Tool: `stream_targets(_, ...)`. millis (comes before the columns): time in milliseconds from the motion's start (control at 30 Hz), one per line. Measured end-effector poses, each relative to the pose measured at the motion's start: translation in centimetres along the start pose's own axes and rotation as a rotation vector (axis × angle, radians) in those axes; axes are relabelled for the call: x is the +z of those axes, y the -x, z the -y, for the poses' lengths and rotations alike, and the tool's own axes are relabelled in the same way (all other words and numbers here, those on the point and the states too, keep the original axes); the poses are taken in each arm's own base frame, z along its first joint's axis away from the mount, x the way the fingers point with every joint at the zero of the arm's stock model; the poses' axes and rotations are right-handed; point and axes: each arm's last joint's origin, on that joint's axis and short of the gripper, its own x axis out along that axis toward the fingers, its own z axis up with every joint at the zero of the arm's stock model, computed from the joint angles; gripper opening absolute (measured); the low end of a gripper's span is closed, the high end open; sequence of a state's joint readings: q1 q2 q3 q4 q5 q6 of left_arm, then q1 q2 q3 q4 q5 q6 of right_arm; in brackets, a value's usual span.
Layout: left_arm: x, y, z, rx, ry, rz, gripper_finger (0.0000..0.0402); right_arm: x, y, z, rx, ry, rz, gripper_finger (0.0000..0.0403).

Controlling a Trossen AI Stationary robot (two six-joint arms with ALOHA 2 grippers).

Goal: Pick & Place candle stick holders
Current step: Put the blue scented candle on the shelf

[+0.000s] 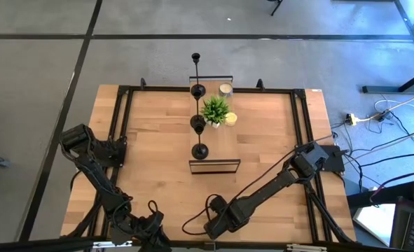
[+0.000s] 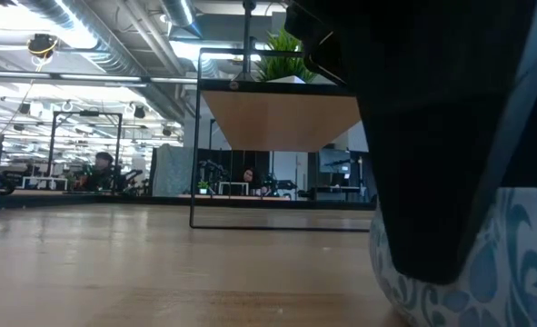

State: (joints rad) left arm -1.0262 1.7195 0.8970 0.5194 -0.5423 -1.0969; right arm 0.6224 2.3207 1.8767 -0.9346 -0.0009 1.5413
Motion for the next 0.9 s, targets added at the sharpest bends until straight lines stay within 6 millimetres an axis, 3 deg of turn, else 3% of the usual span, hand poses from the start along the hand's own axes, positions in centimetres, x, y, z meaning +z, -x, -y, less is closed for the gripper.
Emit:
stream_targets(333,0.0,0.0,0.0,0.003,-0.004,0.005,0.009,-0.1,0.1,0.0,0.001,0.005,-0.023,0.0287)
stream_targets(667,0.0,0.0,-0.1,0.015,-0.024,0.012,0.009,-0.4,0.3,0.0,0.0,0.063,-0.157,0.0296)
stream_targets(900,0.0,0.0,-0.2,0.022,-0.028,0.01,0.009,0.4,2.8,0.0,-0.081,0.14,-0.139,0.0282)
